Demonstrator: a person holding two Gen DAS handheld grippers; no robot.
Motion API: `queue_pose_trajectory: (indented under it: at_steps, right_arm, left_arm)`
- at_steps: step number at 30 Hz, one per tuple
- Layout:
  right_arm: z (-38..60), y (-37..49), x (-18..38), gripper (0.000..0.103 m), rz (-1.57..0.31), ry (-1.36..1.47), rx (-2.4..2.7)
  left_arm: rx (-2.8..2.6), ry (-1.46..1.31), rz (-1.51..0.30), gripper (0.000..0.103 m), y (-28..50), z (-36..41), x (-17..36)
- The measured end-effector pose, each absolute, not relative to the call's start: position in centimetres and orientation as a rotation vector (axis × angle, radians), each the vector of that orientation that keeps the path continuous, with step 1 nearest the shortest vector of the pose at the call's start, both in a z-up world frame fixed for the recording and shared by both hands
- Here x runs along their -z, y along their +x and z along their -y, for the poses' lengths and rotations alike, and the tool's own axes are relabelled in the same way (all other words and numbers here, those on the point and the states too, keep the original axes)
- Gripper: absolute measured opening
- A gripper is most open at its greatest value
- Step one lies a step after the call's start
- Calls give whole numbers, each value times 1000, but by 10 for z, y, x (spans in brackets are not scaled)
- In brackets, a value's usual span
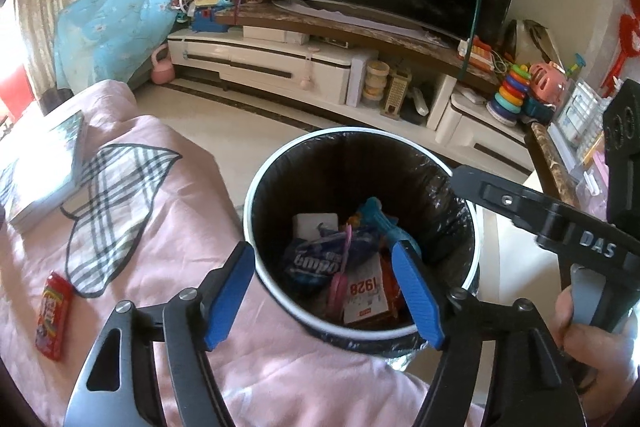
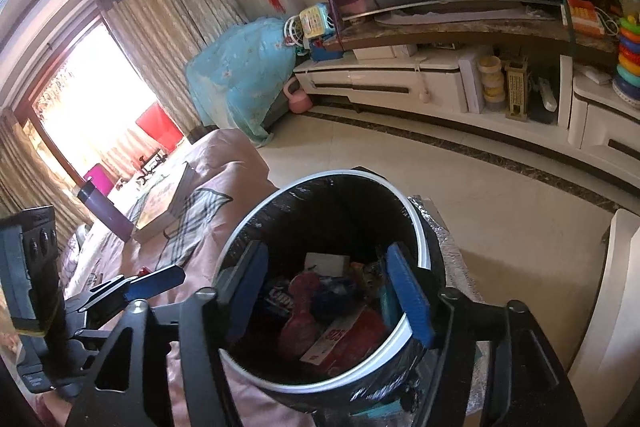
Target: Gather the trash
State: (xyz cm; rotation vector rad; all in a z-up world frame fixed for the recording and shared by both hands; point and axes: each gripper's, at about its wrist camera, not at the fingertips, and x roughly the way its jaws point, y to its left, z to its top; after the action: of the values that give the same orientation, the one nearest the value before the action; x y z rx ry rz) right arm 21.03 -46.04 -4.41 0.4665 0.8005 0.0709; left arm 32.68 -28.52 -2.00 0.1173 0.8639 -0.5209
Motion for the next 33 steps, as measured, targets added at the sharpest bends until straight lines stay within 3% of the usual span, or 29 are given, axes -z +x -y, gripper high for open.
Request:
queue_pose_trajectory:
  at_steps: [5,8,30,33]
  right_arm:
    - [455,192,34,94,-766,482,-64]
    - [450,175,28,100,-739,503,-54]
    - [378,68,2,101,-641,507,-63]
    - [372,60,-15,102,-604,470,-57]
  left_arm:
    - [507,95,-838,80,304,265,13]
    - [493,71,-824,82,284,250,10]
    - [464,-104,-710,85,143,128,-9]
    - [430,-114,-637,98,123,115,-21]
